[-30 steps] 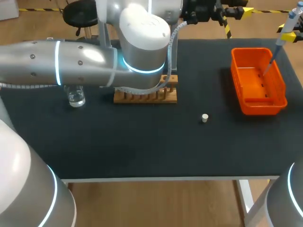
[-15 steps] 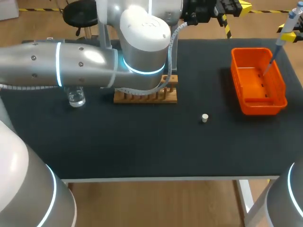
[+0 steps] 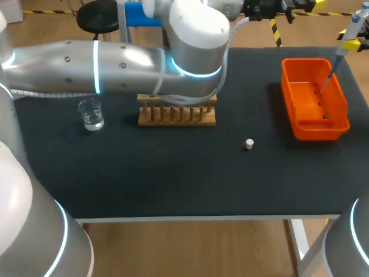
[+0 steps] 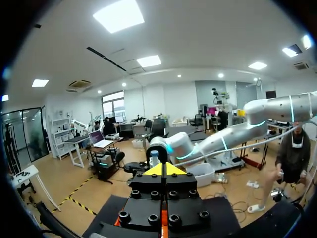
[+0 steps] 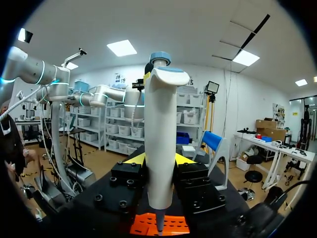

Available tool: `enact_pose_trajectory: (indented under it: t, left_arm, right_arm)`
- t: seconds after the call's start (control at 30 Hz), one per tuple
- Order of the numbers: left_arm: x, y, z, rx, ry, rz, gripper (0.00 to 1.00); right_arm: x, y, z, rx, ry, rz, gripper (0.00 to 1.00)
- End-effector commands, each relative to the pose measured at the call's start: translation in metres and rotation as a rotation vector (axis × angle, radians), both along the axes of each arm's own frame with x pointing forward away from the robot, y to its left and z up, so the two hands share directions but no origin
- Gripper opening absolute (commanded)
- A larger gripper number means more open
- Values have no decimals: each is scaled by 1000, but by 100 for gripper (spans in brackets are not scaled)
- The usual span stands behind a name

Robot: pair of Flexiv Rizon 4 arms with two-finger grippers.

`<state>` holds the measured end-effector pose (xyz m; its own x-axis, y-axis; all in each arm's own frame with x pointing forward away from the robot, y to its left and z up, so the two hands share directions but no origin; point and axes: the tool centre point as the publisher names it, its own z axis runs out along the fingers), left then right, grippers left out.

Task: Invert the test tube, pick up the pipette, mount the tip to pipette, aspirate from beaker and dispense into the tube, eject the tip, return the pipette, and cap with the stopper.

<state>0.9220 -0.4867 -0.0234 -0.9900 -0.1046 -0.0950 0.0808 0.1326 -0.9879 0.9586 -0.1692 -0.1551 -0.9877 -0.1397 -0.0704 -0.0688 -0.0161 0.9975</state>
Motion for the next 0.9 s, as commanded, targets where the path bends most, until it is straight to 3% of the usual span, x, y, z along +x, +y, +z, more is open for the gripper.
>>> enact_pose_trajectory:
  t: [0.03, 0.4, 0.9]
  left_arm:
    - [5, -25, -9, -56, -19, 16, 0]
    - [14, -50, -13, -80, -40, 2, 0]
    - [23, -83, -25, -116, -12, -65, 0]
  right_arm:
    - [1, -1, 0, -2, -1, 4, 0]
    - [1, -1, 0, -2, -1, 4, 0]
    - [1, -1, 0, -2, -1, 4, 0]
